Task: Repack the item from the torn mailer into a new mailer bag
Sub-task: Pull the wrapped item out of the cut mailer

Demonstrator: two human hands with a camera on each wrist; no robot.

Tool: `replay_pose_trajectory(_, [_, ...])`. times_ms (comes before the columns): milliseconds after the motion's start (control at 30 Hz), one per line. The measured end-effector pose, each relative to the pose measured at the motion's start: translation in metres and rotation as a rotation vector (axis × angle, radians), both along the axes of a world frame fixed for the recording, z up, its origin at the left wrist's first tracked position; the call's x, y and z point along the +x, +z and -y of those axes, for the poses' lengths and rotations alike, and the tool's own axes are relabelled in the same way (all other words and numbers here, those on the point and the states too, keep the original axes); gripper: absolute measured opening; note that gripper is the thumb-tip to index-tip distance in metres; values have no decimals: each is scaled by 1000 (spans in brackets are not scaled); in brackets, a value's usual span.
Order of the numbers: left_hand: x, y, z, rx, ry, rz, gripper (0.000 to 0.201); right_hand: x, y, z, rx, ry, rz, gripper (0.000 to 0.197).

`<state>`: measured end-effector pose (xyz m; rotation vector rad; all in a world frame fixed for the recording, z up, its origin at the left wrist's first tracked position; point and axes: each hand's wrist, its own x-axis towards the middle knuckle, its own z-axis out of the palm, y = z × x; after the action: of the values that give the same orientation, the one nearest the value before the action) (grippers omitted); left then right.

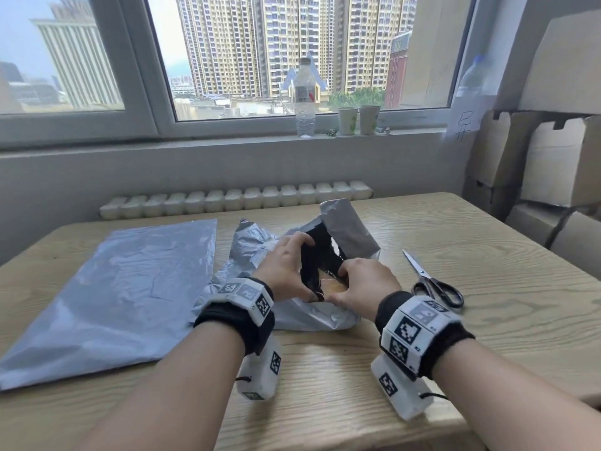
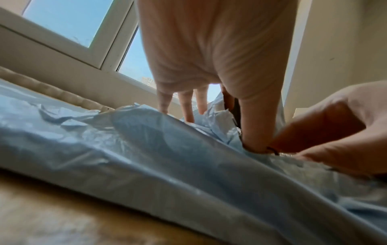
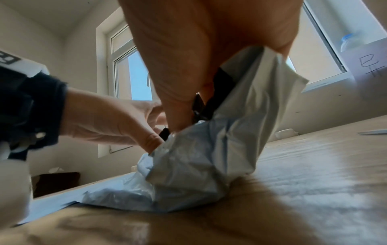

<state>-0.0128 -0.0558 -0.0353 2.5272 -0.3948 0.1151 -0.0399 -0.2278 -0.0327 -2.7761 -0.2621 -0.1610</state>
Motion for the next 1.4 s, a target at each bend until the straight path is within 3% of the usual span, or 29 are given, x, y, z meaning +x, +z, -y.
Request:
replay_pose_trajectory(133, [-3, -5, -2, -110, -55, -32, 119, 4, 2, -4, -61, -11, -89, 32])
replay_pose_trajectory(333, [-2, -6, 4, 95, -96, -119, 140, 8, -3, -12, -189, 17, -268, 48])
replay_pose_trajectory(767, [10, -11, 10, 359, -33, -102, 114, 20, -13, -2, 77, -2, -307, 28])
replay_pose_trajectory(833, [10, -11, 11, 374, -37, -103, 113, 21, -9, 0, 99, 52, -348, 39])
replay_pose_trajectory(933, [10, -12, 15, 343, -30, -127, 116, 21, -5, -2, 35, 105, -329, 78])
replay_pose_trajectory(967, [10, -14, 16, 331, -27, -132, 117, 21, -6, -3, 23, 112, -305, 80])
replay_pose_trajectory(1167, [12, -14, 18, 316, -24, -142, 119, 21, -5, 0, 170, 82, -199, 48])
replay_pose_trajectory(1400, [15, -6, 21, 365, -2, -155, 109, 14, 12, -2, 113, 48, -76, 30])
